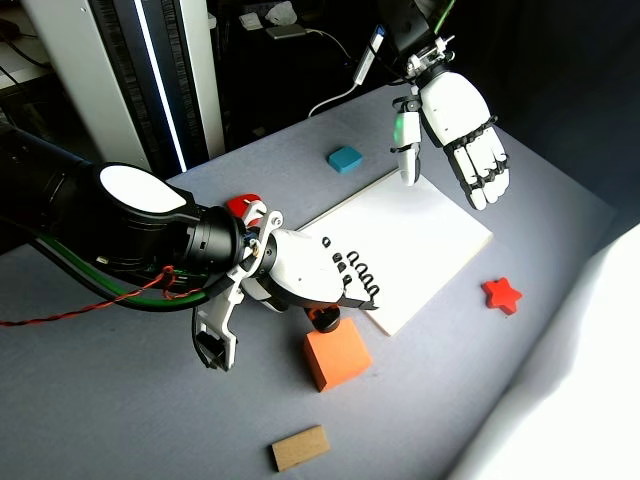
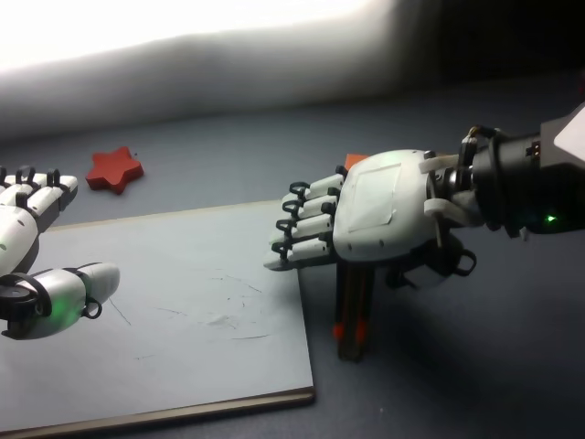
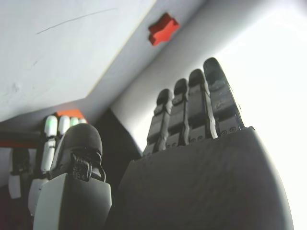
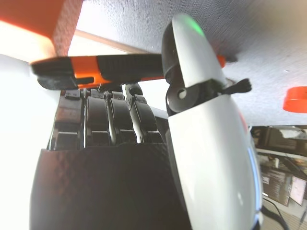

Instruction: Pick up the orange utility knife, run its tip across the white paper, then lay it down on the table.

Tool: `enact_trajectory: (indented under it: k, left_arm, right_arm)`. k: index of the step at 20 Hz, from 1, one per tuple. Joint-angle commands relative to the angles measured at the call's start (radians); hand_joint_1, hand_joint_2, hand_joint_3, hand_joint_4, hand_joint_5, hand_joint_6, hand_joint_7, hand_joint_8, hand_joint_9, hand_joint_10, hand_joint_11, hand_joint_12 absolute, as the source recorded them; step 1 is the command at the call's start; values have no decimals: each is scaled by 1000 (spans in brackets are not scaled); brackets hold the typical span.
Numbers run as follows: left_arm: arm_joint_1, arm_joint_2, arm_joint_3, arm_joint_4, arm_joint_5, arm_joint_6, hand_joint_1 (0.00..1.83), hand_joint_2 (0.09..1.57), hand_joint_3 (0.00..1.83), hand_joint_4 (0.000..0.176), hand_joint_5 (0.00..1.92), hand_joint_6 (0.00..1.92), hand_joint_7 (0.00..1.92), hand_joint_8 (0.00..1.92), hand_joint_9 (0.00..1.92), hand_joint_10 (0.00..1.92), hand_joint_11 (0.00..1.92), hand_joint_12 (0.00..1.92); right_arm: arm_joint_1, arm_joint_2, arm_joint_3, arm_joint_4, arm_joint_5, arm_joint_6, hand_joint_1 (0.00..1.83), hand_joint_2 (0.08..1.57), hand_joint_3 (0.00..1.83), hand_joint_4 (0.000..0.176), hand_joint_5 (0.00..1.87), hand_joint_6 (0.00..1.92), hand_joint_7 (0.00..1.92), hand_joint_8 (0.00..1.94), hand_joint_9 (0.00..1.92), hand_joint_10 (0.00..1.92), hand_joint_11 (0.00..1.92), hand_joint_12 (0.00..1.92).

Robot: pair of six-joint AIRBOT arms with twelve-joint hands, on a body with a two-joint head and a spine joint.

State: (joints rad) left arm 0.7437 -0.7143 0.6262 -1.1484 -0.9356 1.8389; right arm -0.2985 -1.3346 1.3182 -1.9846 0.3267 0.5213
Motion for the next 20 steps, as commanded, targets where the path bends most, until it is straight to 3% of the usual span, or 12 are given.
enact_trajectory:
  k: [1,6,10,12,14,15,16,17,18,19,20]
  left_arm:
    - [-10,3,7,48,-95,3,62,1325,0,17,30,0,45,1,62,1,0,356]
    - [-10,3,7,48,-98,3,76,1325,0,11,33,2,55,2,68,1,0,402]
    - [-11,2,7,48,-99,3,74,1323,0,16,31,0,34,1,31,1,0,320]
    - [-11,2,8,48,-102,3,56,1327,2,14,26,0,30,0,32,2,0,331]
    - [-12,2,9,48,-103,3,21,1329,2,15,19,2,21,0,28,1,0,338]
    - [-12,1,10,48,-103,3,12,1332,3,17,16,0,16,0,21,1,0,322]
    - [-13,1,11,48,-103,3,22,1327,0,18,18,1,27,3,31,5,0,338]
    - [-13,1,12,48,-104,3,22,1327,0,18,18,1,27,3,31,5,0,338]
    - [-14,0,13,48,-104,3,14,1328,0,21,12,0,25,1,29,3,0,350]
    - [-14,0,13,48,-104,3,2,1325,0,24,11,0,33,3,39,5,0,383]
    - [-14,0,13,48,-104,3,3,1326,0,26,8,0,35,3,37,4,0,388]
  right_arm:
    - [-2,2,4,22,-24,5,1252,1084,0,0,0,0,0,0,0,0,0,0]
    - [-7,-7,9,22,-36,12,1268,1125,0,0,0,0,0,0,0,0,0,0]
    - [-7,-9,17,22,-38,13,1282,1138,3,0,0,0,0,0,0,0,0,0]
    - [-9,-10,20,22,-45,13,1184,1215,29,0,82,19,130,12,129,39,10,19]
    - [-14,-10,20,22,-53,13,1198,1194,0,0,307,73,410,32,360,116,0,726]
    - [-15,-10,20,22,-57,14,1218,1177,0,0,411,268,541,187,416,422,0,1140]
    - [-18,-10,20,22,-61,14,1261,1174,0,0,401,752,446,802,369,939,0,1468]
    - [-19,-10,20,22,-64,14,1261,1174,0,0,401,752,446,802,369,939,0,1468]
    - [-20,-10,20,23,-72,19,1091,1345,3,0,573,1480,551,1715,327,1537,55,1828]
    - [-20,-10,20,23,-73,21,1117,1341,0,0,643,1421,547,1817,363,1844,243,1902]
    - [-20,-11,20,23,-74,21,1095,1355,4,0,628,1491,526,1845,411,1906,347,1917]
